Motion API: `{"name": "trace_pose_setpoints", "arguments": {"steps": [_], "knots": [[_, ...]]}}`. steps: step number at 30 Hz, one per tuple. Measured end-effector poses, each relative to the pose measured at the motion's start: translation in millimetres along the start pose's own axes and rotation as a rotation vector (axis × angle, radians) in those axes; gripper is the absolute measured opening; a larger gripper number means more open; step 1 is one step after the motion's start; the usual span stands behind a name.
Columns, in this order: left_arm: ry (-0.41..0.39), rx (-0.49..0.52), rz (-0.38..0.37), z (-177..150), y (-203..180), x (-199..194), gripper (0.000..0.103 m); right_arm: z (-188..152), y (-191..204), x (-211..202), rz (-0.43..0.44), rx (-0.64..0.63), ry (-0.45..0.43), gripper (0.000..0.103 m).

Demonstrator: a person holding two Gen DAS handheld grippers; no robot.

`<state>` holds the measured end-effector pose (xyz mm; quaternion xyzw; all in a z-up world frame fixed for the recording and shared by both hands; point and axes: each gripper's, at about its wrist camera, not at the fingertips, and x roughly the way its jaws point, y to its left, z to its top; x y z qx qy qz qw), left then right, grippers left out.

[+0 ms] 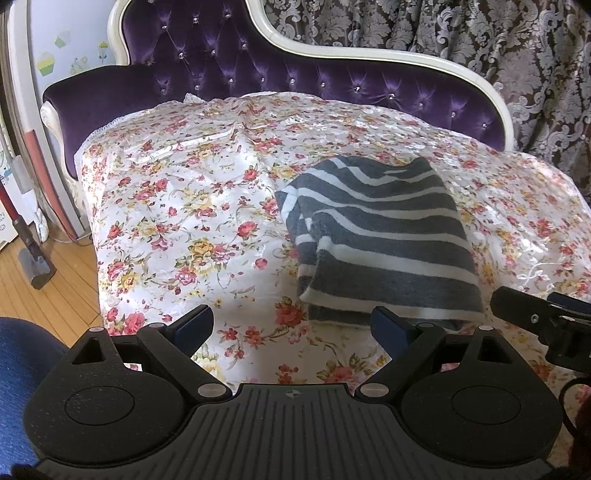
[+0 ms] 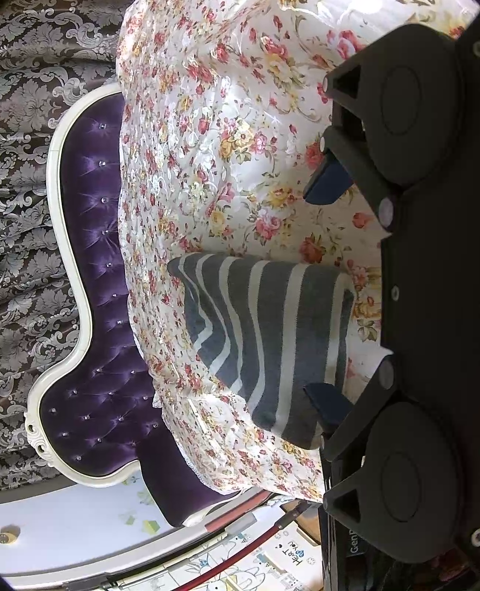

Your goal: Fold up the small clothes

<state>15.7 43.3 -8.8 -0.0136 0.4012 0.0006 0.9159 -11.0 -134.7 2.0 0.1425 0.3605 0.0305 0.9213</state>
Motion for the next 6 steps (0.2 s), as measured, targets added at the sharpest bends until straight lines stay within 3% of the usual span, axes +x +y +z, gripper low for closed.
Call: {"name": "trace_pose_setpoints", "arguments": {"steps": [6], "knots": [[-0.007,0.004,0.007,-0.4,-1.0,0.4,0.092,0.0,-0.4,0.5,0.000,0.001,0.003,0.102]]}}
